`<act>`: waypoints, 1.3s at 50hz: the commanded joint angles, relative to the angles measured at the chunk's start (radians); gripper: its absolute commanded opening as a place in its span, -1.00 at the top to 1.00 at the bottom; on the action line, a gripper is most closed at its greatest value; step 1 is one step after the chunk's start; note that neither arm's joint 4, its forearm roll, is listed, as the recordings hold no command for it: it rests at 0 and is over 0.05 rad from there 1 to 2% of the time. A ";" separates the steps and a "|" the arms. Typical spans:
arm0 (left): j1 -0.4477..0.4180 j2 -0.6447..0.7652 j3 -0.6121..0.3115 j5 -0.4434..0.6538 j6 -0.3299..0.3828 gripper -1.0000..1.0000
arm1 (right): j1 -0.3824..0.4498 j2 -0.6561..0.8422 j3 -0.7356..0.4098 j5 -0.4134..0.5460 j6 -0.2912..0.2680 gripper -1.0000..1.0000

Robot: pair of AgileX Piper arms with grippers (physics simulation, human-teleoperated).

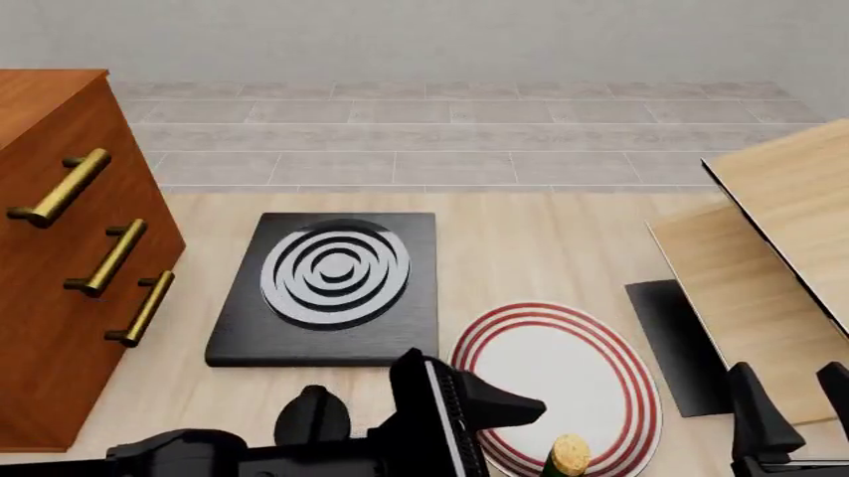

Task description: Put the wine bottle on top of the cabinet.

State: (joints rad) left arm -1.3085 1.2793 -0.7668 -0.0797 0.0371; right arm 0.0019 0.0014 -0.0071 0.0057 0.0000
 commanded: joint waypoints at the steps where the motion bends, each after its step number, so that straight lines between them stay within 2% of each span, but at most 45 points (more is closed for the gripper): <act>1: 0.006 0.033 -0.003 -0.018 -0.010 -1.00 | 0.000 -0.001 -0.002 -0.001 -0.003 -1.00; 26: 0.017 0.085 0.057 -0.092 -0.056 -1.00 | 0.000 0.000 0.000 0.002 0.002 -1.00; 47: 0.007 0.132 0.016 -0.068 -0.037 -1.00 | 0.000 0.001 0.000 0.002 0.002 -1.00; 65: 0.010 0.148 0.019 -0.080 -0.044 -1.00 | 0.000 0.000 0.000 -0.001 0.000 -1.00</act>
State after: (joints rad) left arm -1.3021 1.4222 -0.7464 -0.1600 -0.0053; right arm 0.0024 0.0014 -0.0078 0.0062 -0.0001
